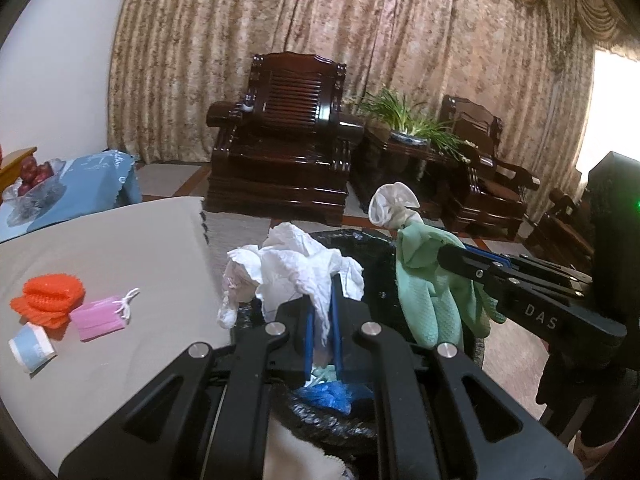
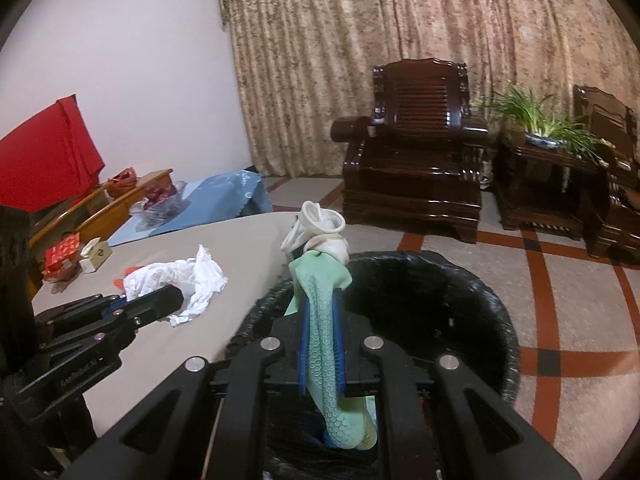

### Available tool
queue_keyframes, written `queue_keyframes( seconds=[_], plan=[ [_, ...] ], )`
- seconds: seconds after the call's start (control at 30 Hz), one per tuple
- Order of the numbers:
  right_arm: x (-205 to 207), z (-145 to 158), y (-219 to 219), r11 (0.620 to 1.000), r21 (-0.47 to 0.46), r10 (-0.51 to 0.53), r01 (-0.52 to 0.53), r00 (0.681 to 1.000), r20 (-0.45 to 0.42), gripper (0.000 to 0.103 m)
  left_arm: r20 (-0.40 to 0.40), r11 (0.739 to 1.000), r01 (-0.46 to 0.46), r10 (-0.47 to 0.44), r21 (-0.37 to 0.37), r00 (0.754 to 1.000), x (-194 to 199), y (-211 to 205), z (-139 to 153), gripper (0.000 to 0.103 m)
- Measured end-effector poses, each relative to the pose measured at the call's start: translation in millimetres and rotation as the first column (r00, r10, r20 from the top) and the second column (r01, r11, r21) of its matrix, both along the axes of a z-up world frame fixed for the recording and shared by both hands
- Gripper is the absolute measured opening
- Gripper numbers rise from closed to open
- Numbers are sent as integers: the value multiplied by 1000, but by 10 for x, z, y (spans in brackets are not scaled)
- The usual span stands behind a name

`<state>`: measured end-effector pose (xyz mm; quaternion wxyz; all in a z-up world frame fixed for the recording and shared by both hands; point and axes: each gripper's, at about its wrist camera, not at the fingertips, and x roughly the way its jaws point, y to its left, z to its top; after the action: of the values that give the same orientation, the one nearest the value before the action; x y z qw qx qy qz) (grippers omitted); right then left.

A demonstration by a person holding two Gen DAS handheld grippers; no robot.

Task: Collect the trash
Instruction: 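Carry the green glove and white tissue over the black bin, then open both tools to drop glove and tissue into the bin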

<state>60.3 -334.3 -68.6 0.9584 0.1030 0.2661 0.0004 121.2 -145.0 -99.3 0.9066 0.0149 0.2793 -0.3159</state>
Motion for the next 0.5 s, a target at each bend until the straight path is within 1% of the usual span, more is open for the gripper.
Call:
queue_keyframes(
  seconds=[0.5],
  plan=[
    [-80,-292,-415,997,5,-72,73,995,-64,10,-30,996,85,-84,39,996,116,-479,-272,7]
  ],
)
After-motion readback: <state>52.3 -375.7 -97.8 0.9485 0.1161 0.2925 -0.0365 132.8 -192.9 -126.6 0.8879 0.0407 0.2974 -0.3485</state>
